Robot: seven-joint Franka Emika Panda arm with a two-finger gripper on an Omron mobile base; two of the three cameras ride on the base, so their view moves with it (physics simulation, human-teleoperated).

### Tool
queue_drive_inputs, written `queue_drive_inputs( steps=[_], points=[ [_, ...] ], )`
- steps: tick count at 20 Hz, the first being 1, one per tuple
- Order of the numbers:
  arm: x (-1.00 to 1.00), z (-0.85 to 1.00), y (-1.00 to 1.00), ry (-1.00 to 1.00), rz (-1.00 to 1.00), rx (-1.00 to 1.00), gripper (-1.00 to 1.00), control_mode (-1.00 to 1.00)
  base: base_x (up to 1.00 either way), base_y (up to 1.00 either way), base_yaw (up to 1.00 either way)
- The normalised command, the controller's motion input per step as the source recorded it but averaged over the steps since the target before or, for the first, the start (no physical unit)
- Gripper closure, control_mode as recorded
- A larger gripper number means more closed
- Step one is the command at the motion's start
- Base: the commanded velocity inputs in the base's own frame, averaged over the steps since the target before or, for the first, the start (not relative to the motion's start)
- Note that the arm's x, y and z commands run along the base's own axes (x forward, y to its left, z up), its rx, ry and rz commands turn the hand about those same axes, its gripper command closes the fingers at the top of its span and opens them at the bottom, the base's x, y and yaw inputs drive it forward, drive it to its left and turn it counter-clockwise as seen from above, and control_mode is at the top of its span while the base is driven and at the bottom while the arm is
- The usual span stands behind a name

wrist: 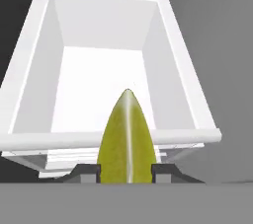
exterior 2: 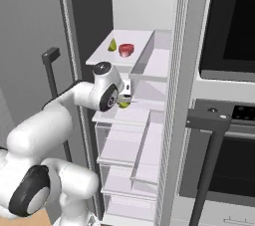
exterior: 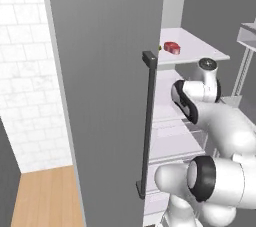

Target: Place one lemon wedge and one steak in each tupperware on the nearby counter, to pack two identical lunches.

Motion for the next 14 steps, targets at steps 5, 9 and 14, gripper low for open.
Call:
queue_drive_inputs(
  steps=[5, 9, 14],
  points=[
    [-0.93, 0.97, 0.47, 0.03, 0.11, 0.00, 1.00, -1.00, 0.00, 0.00, 0.00],
    [-0.98, 0.70, 0.62, 0.02, 0.04, 0.00, 1.00, -1.00, 0.00, 0.00, 0.00],
    [-1.00, 0.32, 0.61, 0.00, -0.03, 0.00, 1.00, -1.00, 0.00, 0.00, 0.00]
  ],
)
